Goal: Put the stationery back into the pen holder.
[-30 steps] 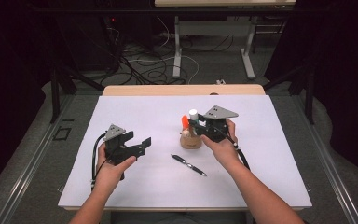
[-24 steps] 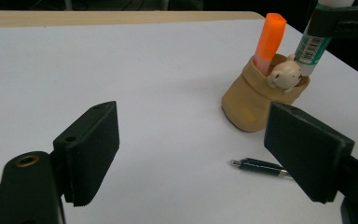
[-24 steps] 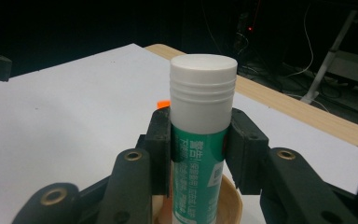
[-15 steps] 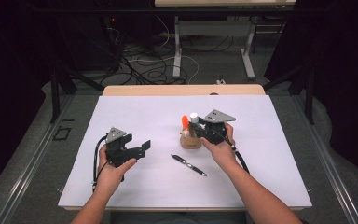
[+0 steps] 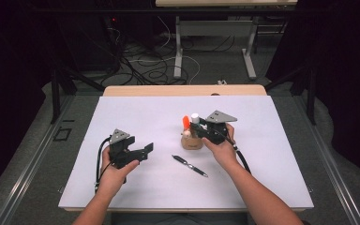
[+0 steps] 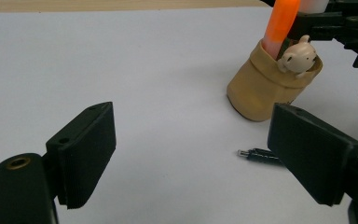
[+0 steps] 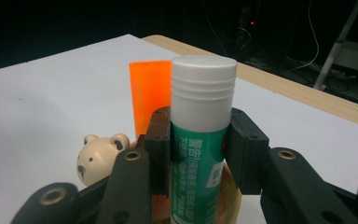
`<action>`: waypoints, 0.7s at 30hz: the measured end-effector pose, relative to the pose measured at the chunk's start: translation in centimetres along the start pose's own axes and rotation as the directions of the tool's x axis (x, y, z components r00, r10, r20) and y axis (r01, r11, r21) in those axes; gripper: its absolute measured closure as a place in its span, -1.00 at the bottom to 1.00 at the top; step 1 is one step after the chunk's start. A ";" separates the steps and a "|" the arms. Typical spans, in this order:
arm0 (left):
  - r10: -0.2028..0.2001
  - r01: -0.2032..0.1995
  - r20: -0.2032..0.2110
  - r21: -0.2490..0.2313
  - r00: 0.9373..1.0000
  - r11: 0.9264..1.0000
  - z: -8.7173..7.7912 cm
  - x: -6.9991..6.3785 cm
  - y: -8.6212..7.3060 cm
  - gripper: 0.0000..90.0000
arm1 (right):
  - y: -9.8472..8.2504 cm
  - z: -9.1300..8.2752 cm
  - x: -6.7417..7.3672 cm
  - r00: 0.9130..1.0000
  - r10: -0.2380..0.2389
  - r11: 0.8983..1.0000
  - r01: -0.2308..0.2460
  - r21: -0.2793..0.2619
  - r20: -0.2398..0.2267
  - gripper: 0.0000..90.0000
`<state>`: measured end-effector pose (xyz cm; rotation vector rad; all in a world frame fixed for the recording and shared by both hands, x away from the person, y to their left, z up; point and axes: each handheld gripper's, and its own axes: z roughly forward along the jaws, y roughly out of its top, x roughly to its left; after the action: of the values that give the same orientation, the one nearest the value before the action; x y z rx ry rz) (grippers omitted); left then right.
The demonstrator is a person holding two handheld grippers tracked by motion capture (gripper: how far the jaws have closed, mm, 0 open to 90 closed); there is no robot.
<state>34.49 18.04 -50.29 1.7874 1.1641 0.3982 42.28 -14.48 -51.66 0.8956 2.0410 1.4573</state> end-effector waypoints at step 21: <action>0.002 -0.002 -0.001 0.008 1.000 1.000 0.1 -0.1 -0.1 -0.66 | -0.5 -0.9 -0.3 0.997 0.072 0.997 -0.071 0.032 -0.011 0.12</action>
<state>34.44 17.89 -50.39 1.7961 1.1660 0.3963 41.73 -15.39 -51.88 0.9840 2.0660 1.4749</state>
